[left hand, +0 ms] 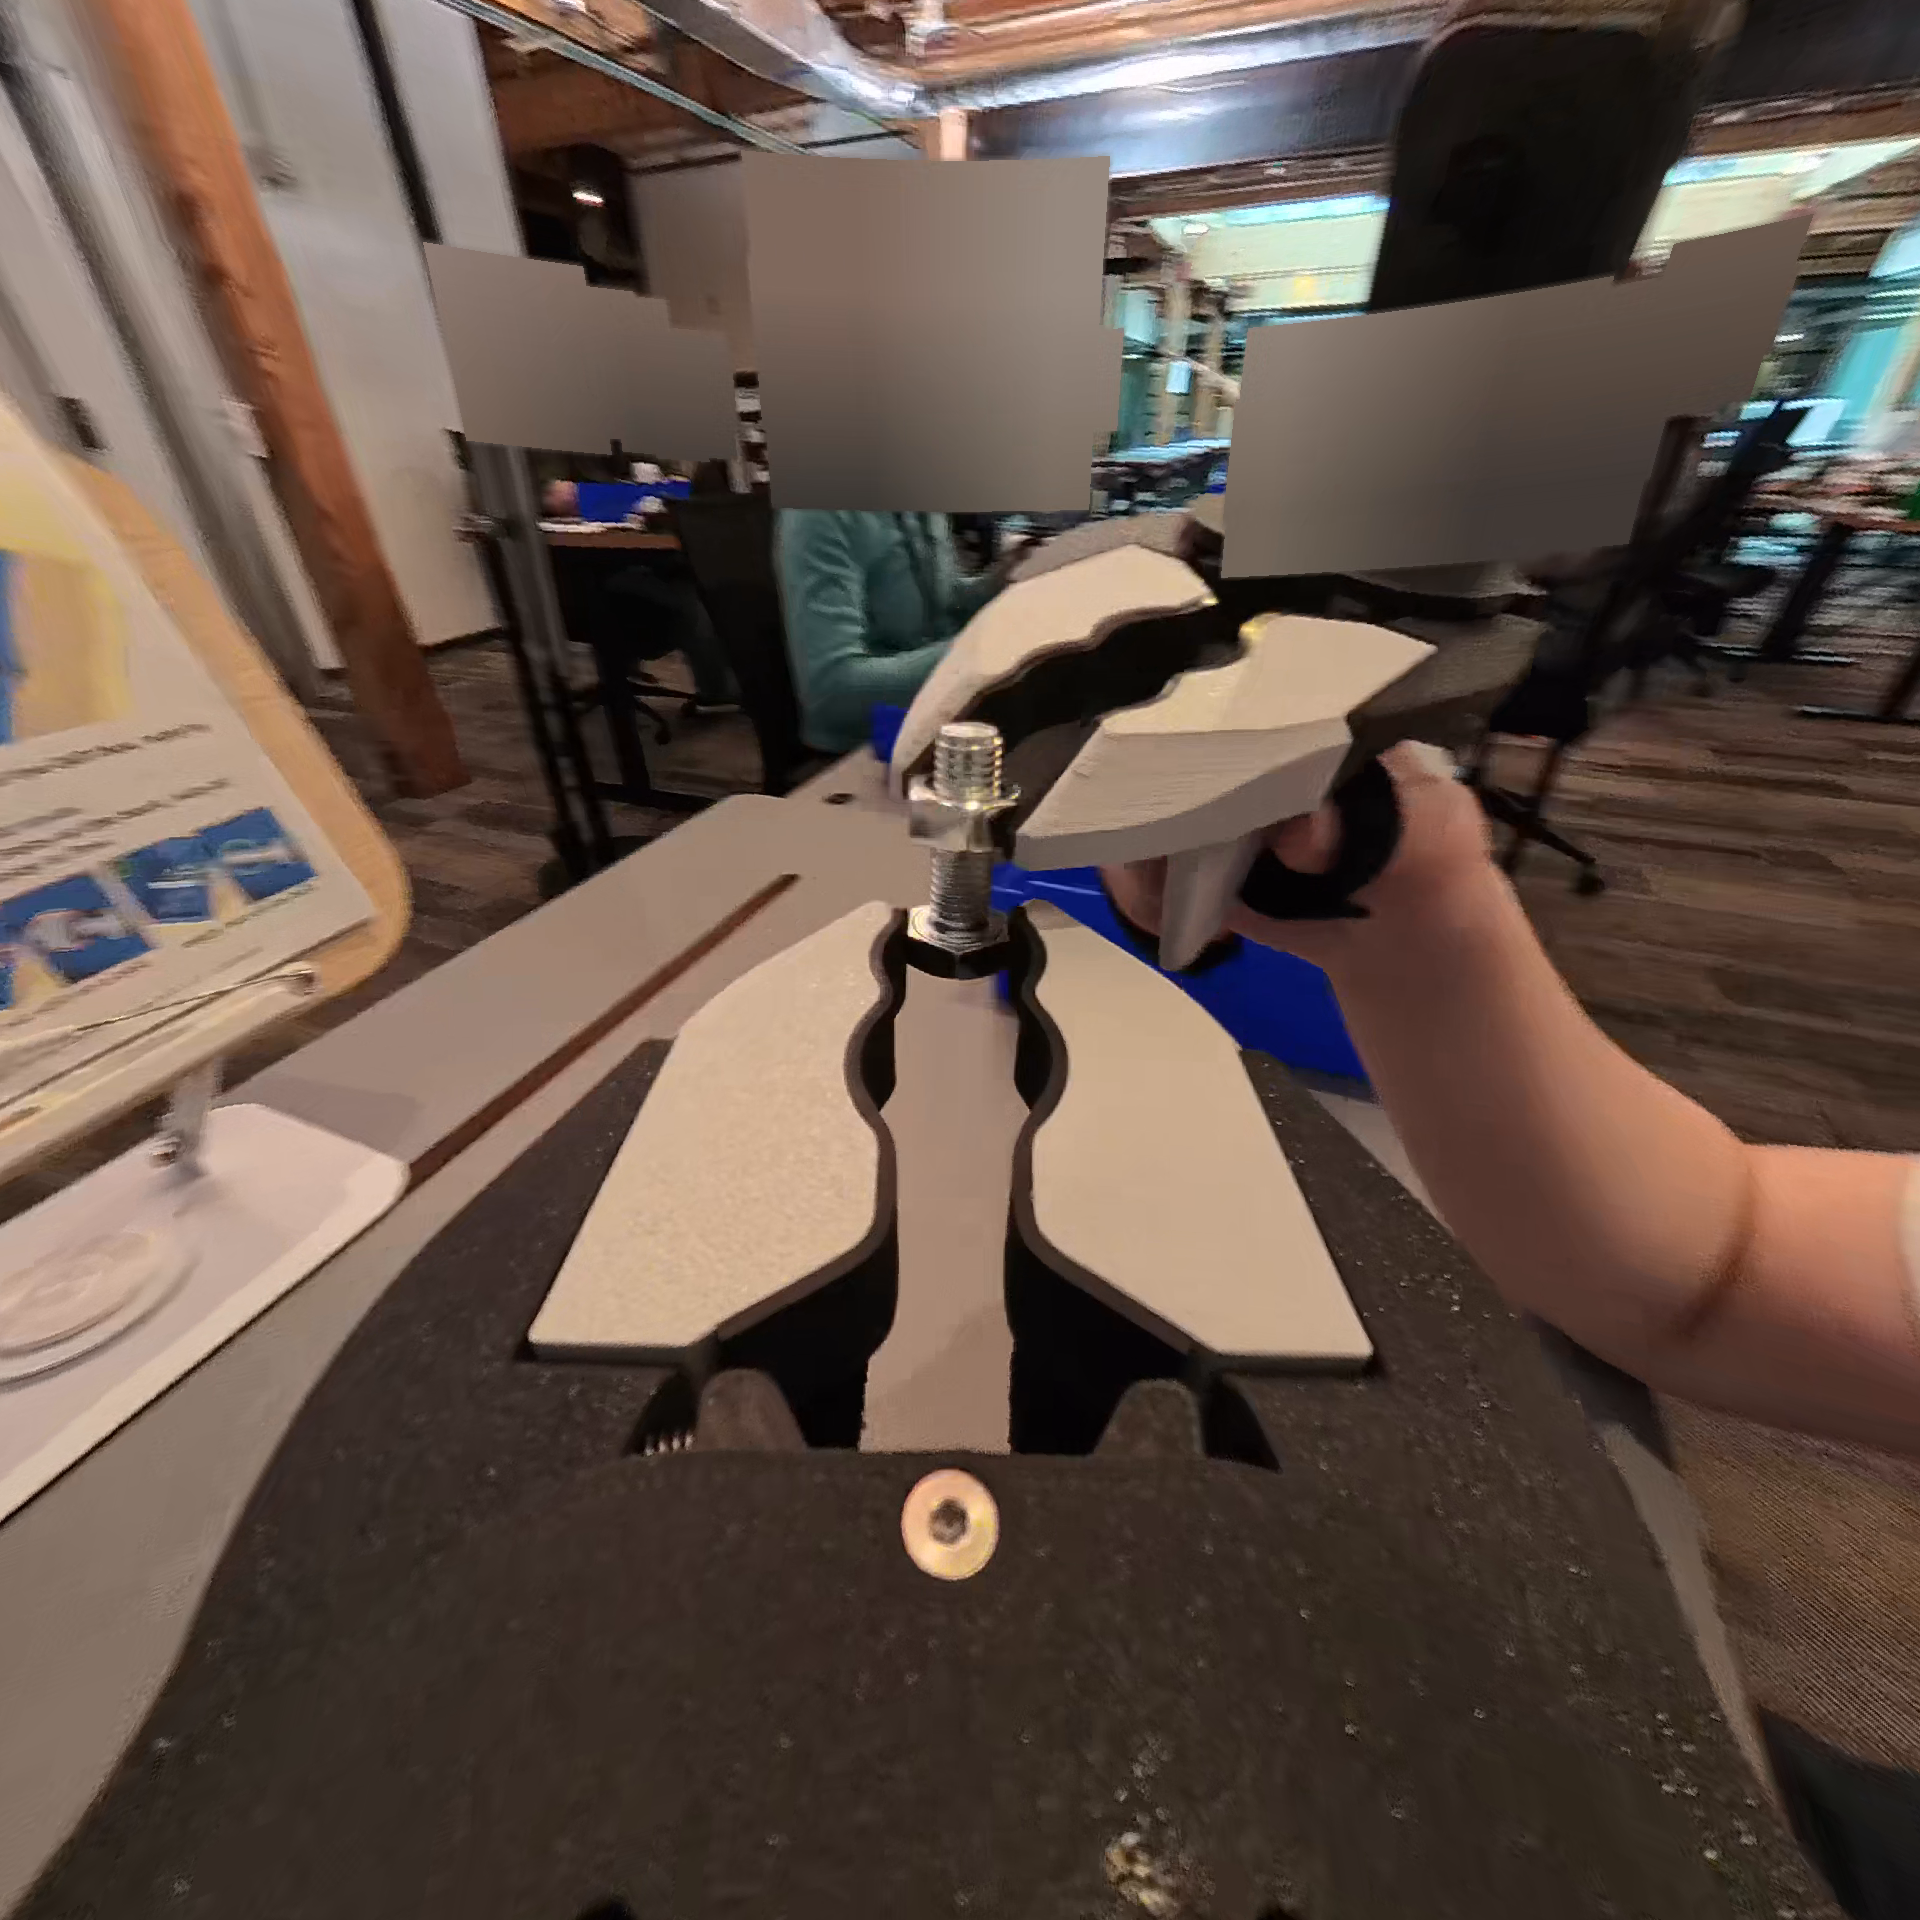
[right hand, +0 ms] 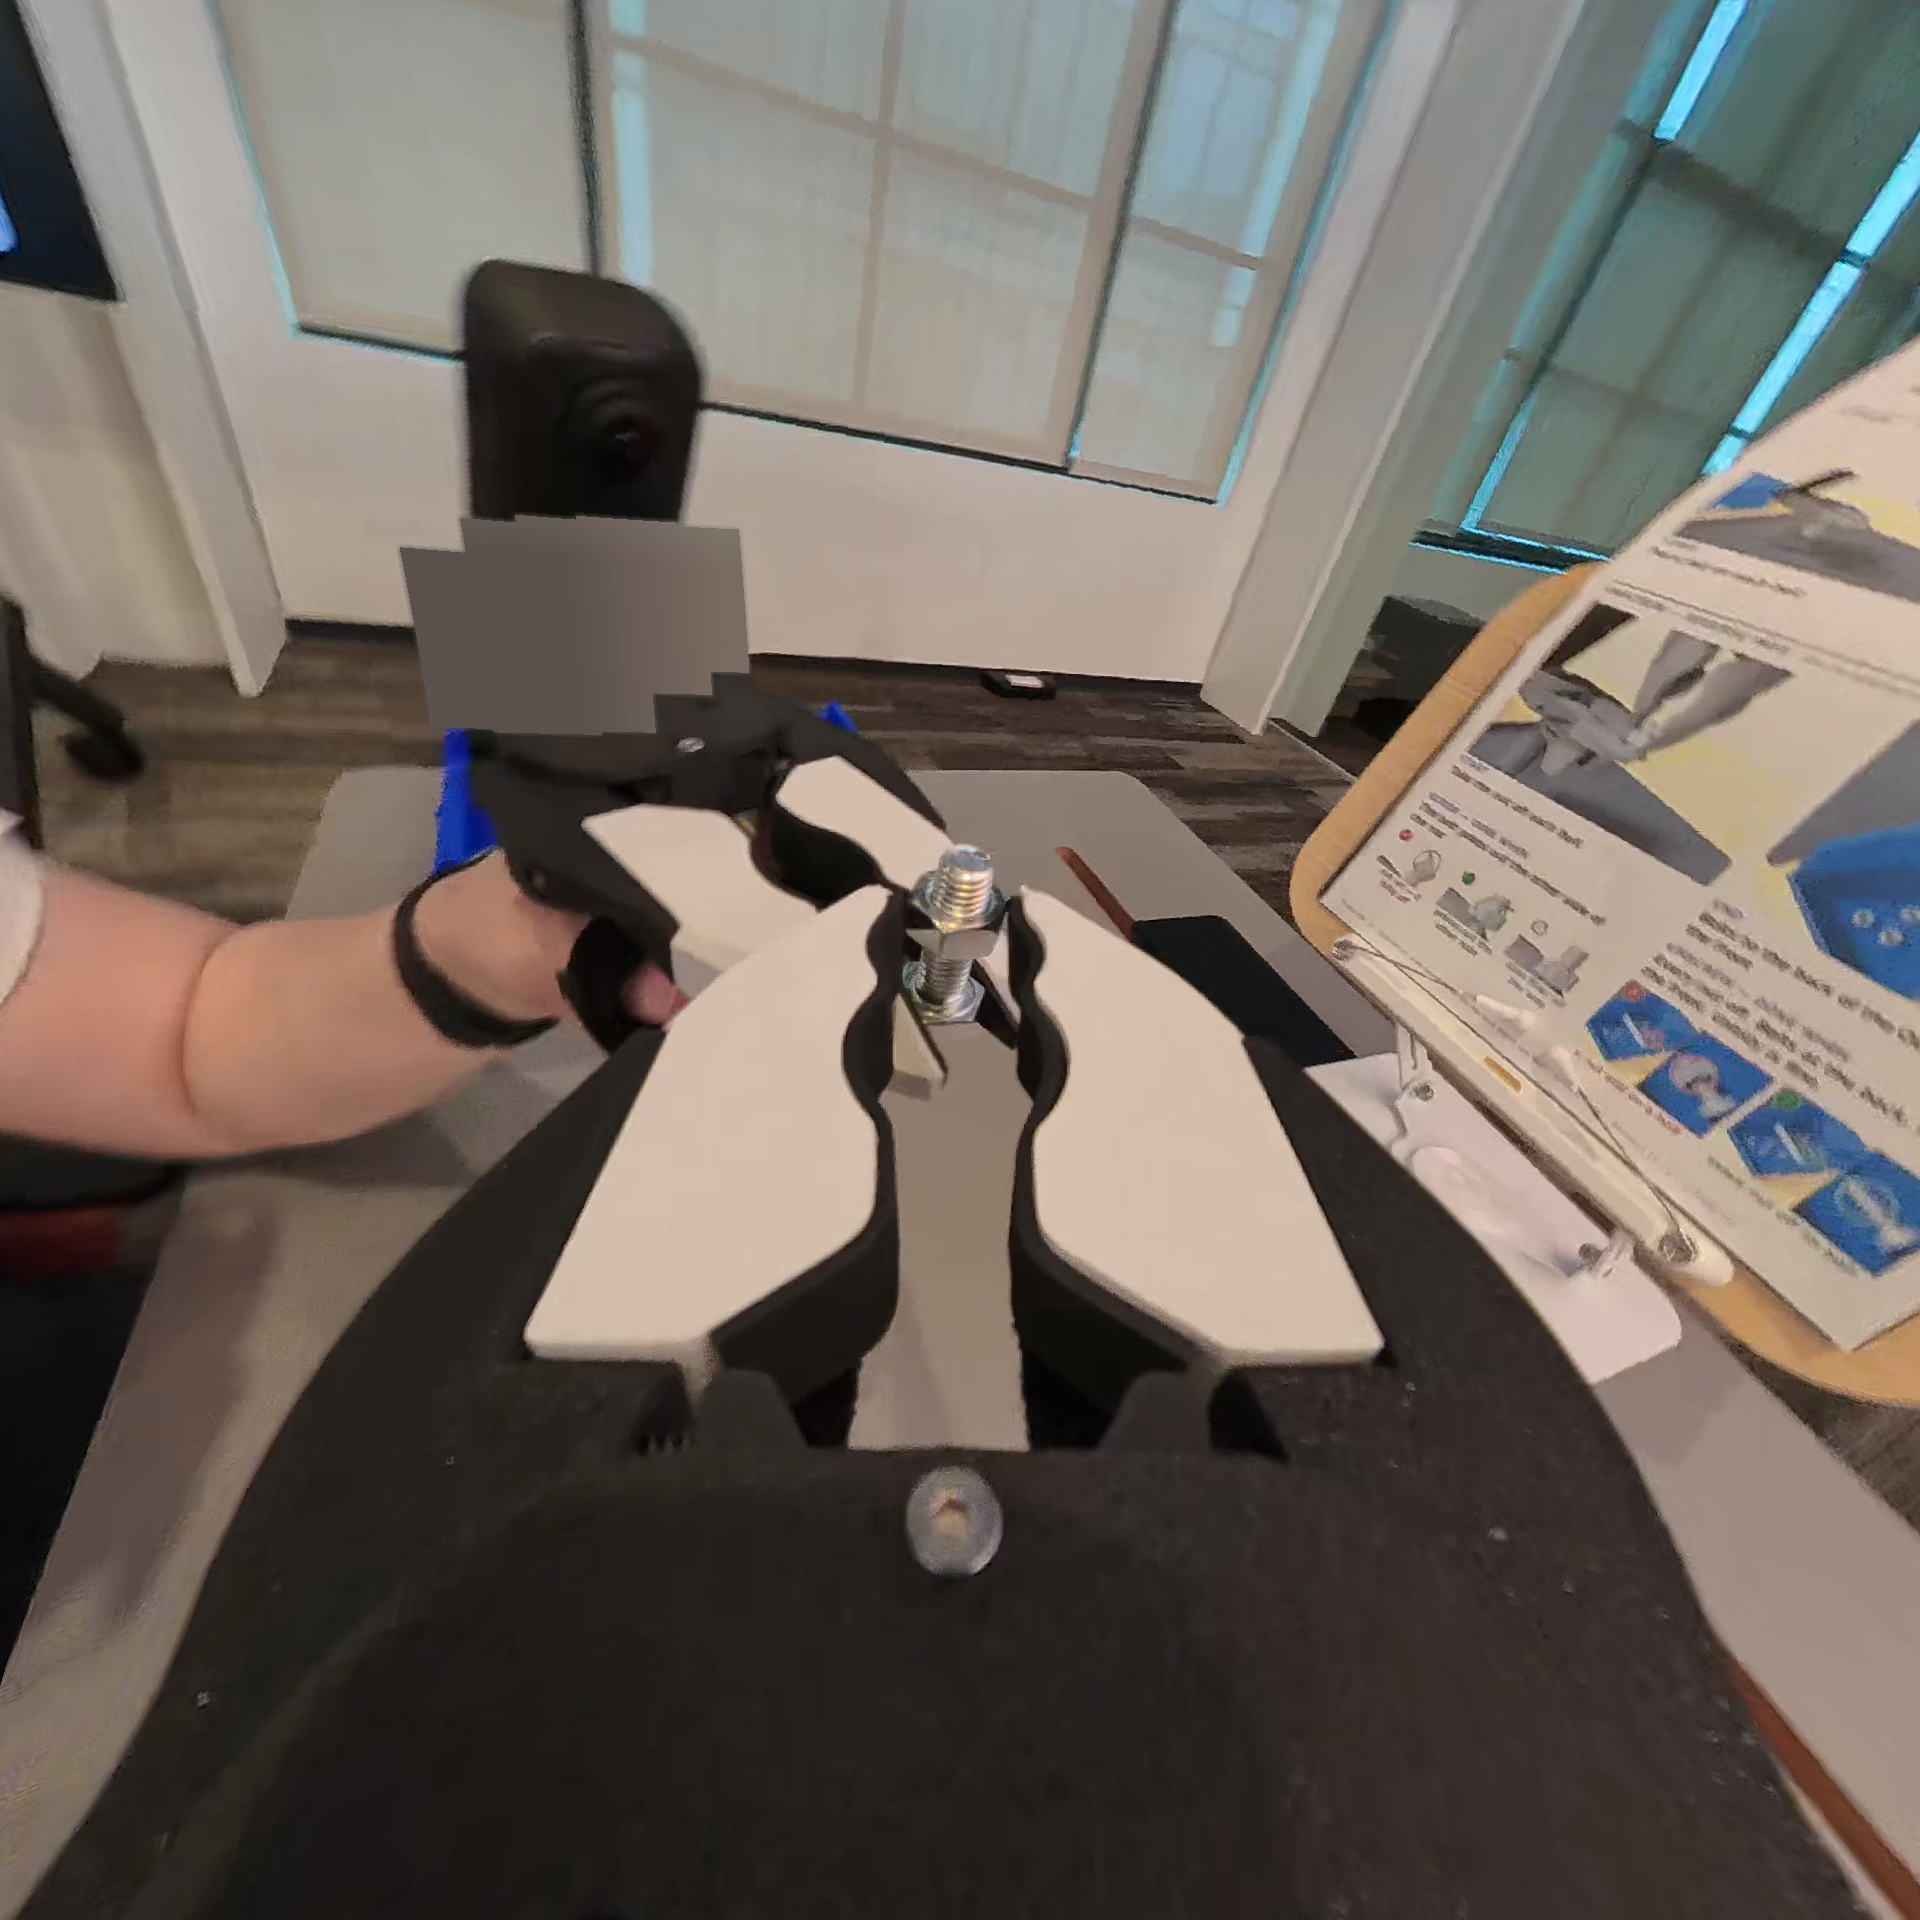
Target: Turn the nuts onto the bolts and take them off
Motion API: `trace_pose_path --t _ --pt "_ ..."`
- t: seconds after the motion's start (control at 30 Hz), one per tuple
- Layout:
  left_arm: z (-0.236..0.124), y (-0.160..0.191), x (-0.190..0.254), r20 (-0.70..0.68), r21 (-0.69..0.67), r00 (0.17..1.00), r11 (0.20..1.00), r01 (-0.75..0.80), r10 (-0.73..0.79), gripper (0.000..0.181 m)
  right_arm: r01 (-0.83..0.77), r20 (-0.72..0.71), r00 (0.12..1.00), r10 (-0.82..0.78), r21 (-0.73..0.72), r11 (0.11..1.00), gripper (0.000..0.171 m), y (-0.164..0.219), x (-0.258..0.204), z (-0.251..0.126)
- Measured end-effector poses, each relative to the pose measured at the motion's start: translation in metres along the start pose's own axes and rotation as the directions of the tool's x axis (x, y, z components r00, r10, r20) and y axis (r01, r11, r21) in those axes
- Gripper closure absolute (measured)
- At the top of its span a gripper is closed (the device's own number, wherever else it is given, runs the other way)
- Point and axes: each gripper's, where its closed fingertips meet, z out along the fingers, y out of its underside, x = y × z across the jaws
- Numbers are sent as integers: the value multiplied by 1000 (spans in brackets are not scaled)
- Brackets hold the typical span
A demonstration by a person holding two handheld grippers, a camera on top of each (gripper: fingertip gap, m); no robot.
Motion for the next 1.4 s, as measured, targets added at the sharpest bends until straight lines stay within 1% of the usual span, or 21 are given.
trace_pose_path --t 0.1,0.2,0.3,0.33,0.37,0.43,0.53,0.6,0.63,0.73,0.8,0.93,1.0,1.07,1.1,1.2,1.3,1.4 --pt "-3 -1 25 -192 -22 980 999 47 -51 163 16 170 985 -24 46 999 153 -4 -18 -12" --pt "-9 3 48 -344 -69 937 997 47 -68 163 15 338 940 -42 83 996 153 -3 -36 -23" --pt "-11 4 65 -440 -86 893 994 68 -99 163 -18 463 885 -41 122 992 153 -4 -49 -32" --pt "-10 4 67 -449 -83 888 994 75 -105 163 -39 480 877 -25 123 992 153 -4 -49 -33" --pt "-7 3 61 -416 -69 903 994 81 -103 163 -58 454 891 -2 118 991 152 -5 -43 -31" --pt "-3 3 45 -316 -52 945 996 72 -84 163 -86 332 942 44 113 990 141 -9 -25 -24" --pt "-1 -2 10 -96 1 994 999 54 -54 163 -152 129 982 135 135 979 131 -20 -1 -18" --pt "-4 -4 -10 24 33 999 998 47 -48 163 -151 -2 988 152 126 980 125 -21 8 -14" --pt "-5 -5 -16 61 42 997 998 39 -41 163 -127 -70 988 135 104 986 121 -19 11 -12" --pt "-6 -3 -25 145 35 989 999 5 -10 163 -80 -276 957 92 53 995 118 -12 23 -4" --pt "-4 -2 -26 179 30 984 999 -12 7 163 -81 -348 933 94 49 995 118 -10 26 0" --pt "0 -2 -18 167 31 986 999 -28 22 163 -117 -352 929 113 10 993 121 0 24 7" --pt "-1 -3 -16 163 36 986 999 -27 21 163 -106 -359 928 103 10 994 124 -1 28 3" --pt "-2 -5 -18 166 43 986 999 -25 17 163 -107 -334 937 104 9 994 121 -4 29 -4" --pt "-4 -7 -19 168 51 986 998 -22 13 163 -100 -314 944 99 15 995 125 -6 28 -7" --pt "-6 -9 -18 144 59 989 998 6 -14 163 -104 -305 945 115 50 993 126 -12 30 -15" --pt "-5 -10 -14 122 69 992 998 15 -23 163 -122 -234 963 133 58 991 125 -13 19 -6" --pt "-5 -12 -10 122 74 993 997 -7 -2 163 -112 -242 963 121 49 992 125 -10 21 -2"
